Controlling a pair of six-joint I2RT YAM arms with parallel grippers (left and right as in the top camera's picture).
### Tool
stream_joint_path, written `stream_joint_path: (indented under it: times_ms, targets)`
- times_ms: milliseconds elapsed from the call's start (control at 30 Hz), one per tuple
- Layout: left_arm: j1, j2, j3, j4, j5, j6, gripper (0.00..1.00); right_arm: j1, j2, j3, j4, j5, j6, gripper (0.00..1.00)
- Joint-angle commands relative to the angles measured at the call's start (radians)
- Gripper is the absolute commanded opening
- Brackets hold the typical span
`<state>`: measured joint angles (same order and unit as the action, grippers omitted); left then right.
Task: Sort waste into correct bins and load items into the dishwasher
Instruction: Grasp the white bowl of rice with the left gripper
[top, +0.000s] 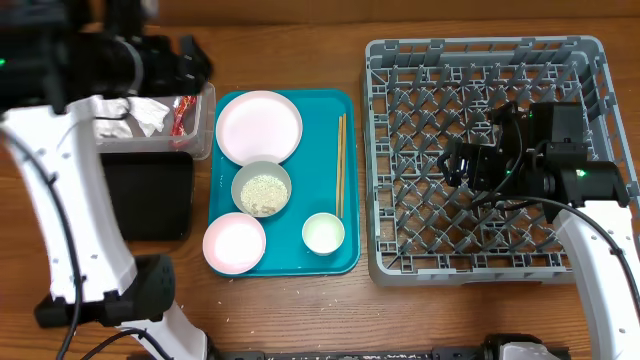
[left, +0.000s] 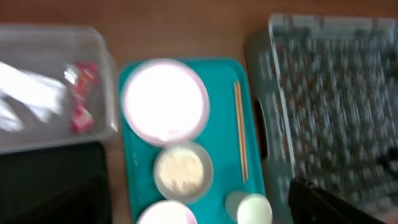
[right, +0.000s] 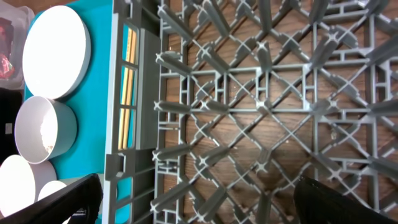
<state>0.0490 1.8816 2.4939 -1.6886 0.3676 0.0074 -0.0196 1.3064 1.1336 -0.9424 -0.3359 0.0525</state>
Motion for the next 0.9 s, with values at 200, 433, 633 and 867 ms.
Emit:
stream_joint_path:
  times_ms: [200, 433, 633, 867]
  targets:
    - [-0.336, 0.01, -0.613, 0.284, -0.156, -0.152, 0.76, -0.003, -0.006, 0.023, 0.016, -0.007, -0.001, 1.0]
    - [-0.388, 0.01, -0.995, 0.597, -0.177, -0.266, 0.6, -0.003, -0.006, 0.022, 0.007, -0.006, -0.001, 1.0]
    - [-0.399, 0.01, -1.141, 0.707, -0.218, -0.301, 0.5, -0.003, -0.006, 0.022, 0.006, -0.006, -0.001, 1.0]
    - [-0.403, 0.01, -1.198, 0.779, -0.218, -0.303, 0.26, -0.003, -0.005, 0.022, 0.007, -0.006, -0.001, 1.0]
